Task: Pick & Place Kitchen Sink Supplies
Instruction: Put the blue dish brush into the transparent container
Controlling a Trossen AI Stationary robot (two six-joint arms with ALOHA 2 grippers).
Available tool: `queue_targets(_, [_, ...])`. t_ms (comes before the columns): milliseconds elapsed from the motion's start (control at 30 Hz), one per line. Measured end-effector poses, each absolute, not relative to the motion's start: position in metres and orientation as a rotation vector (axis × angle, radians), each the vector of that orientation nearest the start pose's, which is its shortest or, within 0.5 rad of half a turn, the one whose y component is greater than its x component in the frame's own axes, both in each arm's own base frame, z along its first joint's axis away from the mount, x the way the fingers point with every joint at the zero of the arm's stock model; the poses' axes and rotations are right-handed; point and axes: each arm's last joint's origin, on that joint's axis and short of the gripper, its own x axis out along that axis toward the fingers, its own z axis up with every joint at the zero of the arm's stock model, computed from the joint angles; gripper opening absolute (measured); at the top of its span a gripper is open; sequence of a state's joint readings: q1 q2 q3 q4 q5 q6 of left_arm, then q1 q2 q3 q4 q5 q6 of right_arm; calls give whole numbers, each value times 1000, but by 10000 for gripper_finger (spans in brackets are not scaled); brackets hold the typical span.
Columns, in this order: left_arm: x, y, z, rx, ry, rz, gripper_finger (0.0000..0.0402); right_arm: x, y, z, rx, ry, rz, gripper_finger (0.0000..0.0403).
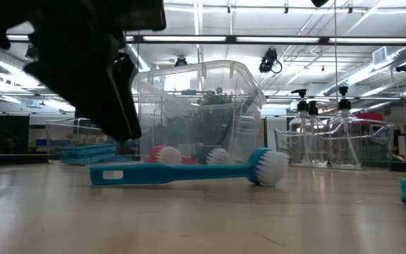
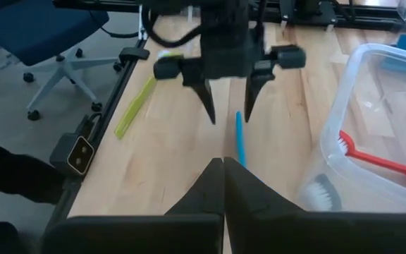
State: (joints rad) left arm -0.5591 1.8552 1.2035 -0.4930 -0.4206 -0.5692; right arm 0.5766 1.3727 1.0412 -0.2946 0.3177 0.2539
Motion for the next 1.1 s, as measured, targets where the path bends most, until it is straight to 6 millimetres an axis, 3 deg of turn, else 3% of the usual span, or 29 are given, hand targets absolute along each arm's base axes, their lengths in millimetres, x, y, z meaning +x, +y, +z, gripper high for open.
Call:
queue_targets(267, [328,-171,145,-10,1036,246,218,253,154,284,-27,590,170,7])
queue_targets(900, [345,-152,135,-166,1112,156,217,253,153,283,-33,601,168,8])
queue_targets(1100, [344,-152,135,-169,1112,165,181,253,153,282,-35,604,168,9])
